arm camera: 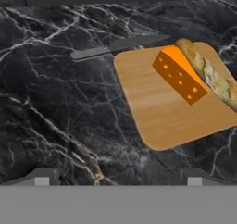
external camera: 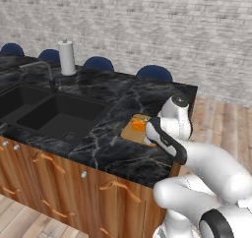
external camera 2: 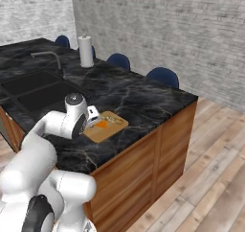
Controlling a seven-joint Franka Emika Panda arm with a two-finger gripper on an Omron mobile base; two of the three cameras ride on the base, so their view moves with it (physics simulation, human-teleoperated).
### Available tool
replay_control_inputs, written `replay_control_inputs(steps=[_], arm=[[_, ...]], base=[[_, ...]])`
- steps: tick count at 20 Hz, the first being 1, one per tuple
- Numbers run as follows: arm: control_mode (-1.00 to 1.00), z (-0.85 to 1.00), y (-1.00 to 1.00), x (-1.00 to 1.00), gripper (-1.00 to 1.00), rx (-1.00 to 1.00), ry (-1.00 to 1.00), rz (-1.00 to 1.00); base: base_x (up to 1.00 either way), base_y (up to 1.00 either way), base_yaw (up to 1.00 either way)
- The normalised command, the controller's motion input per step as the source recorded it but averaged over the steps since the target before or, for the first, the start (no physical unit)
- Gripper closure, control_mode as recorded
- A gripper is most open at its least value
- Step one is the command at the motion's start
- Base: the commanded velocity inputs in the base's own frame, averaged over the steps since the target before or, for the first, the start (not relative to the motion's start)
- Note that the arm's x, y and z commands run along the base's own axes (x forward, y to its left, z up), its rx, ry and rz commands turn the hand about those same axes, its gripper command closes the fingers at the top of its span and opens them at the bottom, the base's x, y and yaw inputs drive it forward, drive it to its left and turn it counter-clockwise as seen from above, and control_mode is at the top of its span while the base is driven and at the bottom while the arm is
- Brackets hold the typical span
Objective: Retrieve the sausage and cheese from the fridge and place them on the cutting board on the counter.
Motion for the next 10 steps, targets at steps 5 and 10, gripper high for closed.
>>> replay_control_inputs(steps=[5,10], arm=[[-1.0,0.31,0.0,-0.78,-1.0,0.01,-0.25,-0.11],[-1.0,0.3,0.03,-0.67,-1.0,0.12,-0.06,-0.18]], base=[[0.0,0.0,0.0],[0.0,0.0,0.0]])
